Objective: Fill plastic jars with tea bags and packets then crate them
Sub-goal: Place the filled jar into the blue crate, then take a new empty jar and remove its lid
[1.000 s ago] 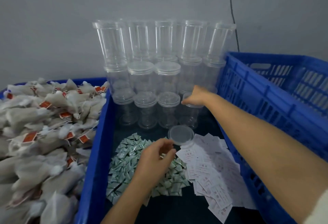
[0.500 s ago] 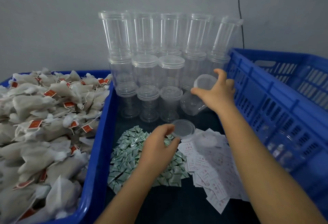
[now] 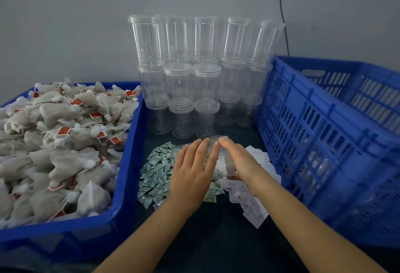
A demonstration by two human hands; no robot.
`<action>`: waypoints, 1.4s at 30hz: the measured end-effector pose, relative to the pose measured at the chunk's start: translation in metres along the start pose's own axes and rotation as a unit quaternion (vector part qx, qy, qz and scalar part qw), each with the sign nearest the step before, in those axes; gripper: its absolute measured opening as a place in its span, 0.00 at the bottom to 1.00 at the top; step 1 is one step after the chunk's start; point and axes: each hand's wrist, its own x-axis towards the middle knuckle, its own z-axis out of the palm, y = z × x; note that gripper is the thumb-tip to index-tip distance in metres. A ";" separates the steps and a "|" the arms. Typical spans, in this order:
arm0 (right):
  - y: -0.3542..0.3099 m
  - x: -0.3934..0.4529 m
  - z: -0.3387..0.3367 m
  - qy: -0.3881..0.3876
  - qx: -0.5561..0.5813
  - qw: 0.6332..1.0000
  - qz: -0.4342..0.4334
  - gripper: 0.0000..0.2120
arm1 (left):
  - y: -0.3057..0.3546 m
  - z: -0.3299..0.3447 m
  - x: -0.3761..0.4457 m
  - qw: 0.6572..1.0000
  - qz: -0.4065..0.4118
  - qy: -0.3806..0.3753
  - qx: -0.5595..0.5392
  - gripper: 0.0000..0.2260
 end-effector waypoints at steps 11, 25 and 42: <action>0.001 -0.002 -0.017 -0.066 -0.136 0.967 -0.204 0.29 | -0.025 -0.006 0.005 0.804 -0.206 -0.269 -0.488 0.40; -0.003 -0.010 -0.018 -0.294 0.156 0.915 -0.227 0.49 | -0.003 0.005 -0.015 -0.098 -0.237 -0.297 -0.920 0.43; 0.010 0.019 -0.036 -0.212 0.003 0.958 0.192 0.50 | -0.017 0.011 -0.019 0.988 0.115 0.105 0.010 0.14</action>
